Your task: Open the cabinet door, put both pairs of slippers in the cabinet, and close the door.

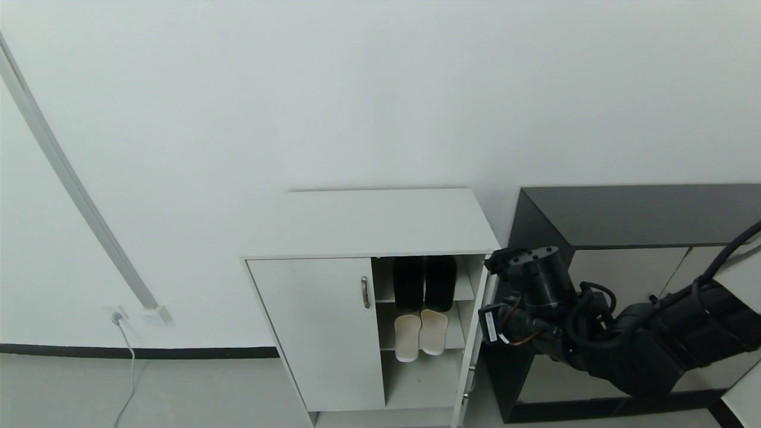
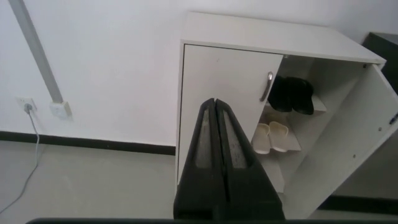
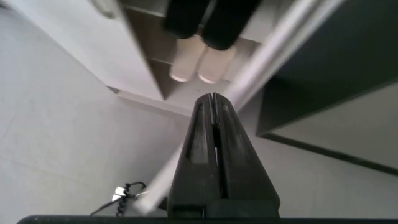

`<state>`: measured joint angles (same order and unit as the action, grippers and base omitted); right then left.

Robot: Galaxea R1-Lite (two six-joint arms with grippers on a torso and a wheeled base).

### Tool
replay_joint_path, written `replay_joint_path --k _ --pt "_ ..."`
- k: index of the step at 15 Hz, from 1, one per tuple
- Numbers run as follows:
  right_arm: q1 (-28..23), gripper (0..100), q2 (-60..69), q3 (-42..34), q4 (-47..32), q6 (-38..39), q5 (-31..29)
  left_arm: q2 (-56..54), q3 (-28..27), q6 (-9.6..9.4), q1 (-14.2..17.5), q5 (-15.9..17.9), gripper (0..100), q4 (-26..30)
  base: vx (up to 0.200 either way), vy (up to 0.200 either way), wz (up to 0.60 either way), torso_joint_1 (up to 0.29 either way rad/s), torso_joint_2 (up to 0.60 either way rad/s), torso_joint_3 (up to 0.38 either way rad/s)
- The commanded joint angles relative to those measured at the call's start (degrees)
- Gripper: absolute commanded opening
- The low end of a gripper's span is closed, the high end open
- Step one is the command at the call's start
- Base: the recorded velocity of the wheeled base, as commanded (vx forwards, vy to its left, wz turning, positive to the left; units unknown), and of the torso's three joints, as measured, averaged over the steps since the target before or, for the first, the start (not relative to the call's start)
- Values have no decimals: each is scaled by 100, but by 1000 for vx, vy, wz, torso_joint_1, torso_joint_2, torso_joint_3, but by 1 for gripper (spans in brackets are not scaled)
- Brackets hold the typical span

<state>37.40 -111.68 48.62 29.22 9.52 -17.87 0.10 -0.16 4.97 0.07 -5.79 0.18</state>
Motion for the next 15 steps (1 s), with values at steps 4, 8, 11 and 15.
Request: replay_joint_path --k 4,8,11,15 --pt "-40 0 -161 -493 347 6 21 -1 7 4 1 -1 0 -1 0 0 0 0 0 0" --pt "-40 0 -741 -230 594 -29 29 -1 7 4 1 -1 0 -1 0 0 0 0 0 0" --pt "-57 0 -1058 131 752 -38 38 -1 -2 4 1 -1 0 -9 0 0 0 0 0 0" --pt "-57 0 -1260 737 752 -100 56 -1 -2 4 1 -1 0 -1 0 0 0 0 0 0"
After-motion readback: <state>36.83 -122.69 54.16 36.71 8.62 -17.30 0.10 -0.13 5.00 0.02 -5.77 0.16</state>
